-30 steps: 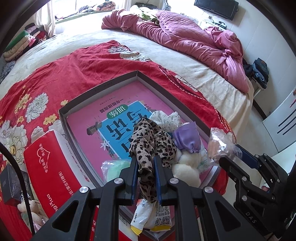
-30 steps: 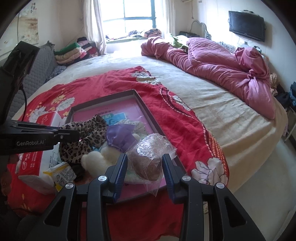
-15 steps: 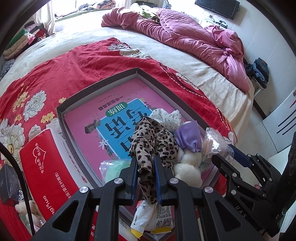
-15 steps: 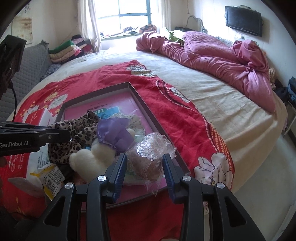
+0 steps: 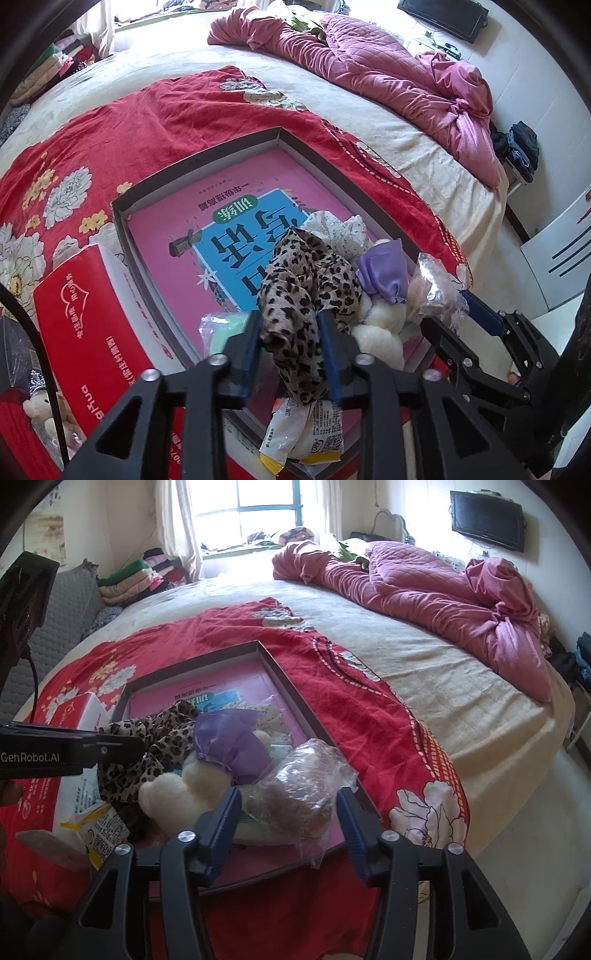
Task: Organize soft objects
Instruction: 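Withdraw both open tools from the box back toward the pile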
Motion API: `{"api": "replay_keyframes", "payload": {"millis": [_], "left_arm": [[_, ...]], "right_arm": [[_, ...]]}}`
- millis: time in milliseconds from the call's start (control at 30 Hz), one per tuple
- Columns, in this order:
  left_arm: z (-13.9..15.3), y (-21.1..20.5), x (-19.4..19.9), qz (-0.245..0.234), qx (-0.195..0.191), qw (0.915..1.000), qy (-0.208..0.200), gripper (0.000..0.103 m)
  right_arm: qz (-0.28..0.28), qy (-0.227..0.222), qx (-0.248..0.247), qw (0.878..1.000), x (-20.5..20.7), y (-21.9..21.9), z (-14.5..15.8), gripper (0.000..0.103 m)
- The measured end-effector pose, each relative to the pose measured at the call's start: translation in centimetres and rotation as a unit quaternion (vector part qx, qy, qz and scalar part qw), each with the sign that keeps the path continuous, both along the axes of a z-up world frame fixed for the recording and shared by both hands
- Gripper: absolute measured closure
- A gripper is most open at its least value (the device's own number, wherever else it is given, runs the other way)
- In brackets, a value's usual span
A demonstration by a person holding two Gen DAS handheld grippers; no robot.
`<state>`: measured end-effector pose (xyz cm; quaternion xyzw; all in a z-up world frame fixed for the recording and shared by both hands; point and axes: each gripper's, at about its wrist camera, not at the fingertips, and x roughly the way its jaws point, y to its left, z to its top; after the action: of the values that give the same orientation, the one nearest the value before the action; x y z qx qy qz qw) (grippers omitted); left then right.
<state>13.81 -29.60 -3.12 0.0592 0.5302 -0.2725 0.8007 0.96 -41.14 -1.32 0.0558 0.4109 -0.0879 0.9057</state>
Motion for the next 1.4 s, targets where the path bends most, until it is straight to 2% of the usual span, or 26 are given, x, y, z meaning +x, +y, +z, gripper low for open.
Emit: {"api": "replay_keyframes", "payload": {"millis": [67,200,433,500,567,767,900,1067,1233,1400], "left_arm": [[0.1,0.2,-0.2,0.001,-0.002,1.0,0.001,0.055],[0.4,0.6,-0.4,0.004,-0.003,1.0,-0.001,0.054],[2.5,2.4,-1.3,0.02,-0.008,0.9995,-0.021,0.053],[3.5,3.4,-1.6,0.028,-0.018,0.9991,-0.027,0.045],[4.6,4.5,-1.9,0.034,-0.025,0.9986,-0.033,0.042],[6.9,8.1,-2.8,0.058,-0.005,0.9969,-0.052,0.042],[7.9,10.6,-3.5,0.074,0.002,0.9955,-0.06,0.042],[8.7,15.0,-4.0,0.109,0.009,0.9921,-0.062,0.042],[8.8,20.7,-4.1,0.153,0.016,0.9862,-0.062,0.042],[7.6,25.7,-4.0,0.192,0.026,0.9799,-0.048,0.042]], "right_arm": [[-0.004,-0.002,-0.003,1.0,0.0,0.0,0.3,0.046],[-0.009,-0.019,0.0,1.0,-0.4,-0.1,1.4,0.035],[-0.009,-0.045,0.007,0.999,-1.1,0.3,4.0,0.035],[-0.003,-0.054,0.007,0.998,-1.2,0.8,4.9,0.035],[0.004,-0.065,0.007,0.998,-1.2,1.5,6.1,0.035],[0.021,-0.111,0.02,0.993,-1.5,3.9,9.9,0.035],[0.047,-0.13,0.026,0.99,-1.4,6.4,12.1,0.034],[0.103,-0.137,0.018,0.985,-0.9,11.3,14.1,0.034],[0.158,-0.134,0.025,0.978,-0.5,16.0,14.6,0.034],[0.202,-0.114,0.037,0.972,0.3,20.2,14.0,0.034]]}}
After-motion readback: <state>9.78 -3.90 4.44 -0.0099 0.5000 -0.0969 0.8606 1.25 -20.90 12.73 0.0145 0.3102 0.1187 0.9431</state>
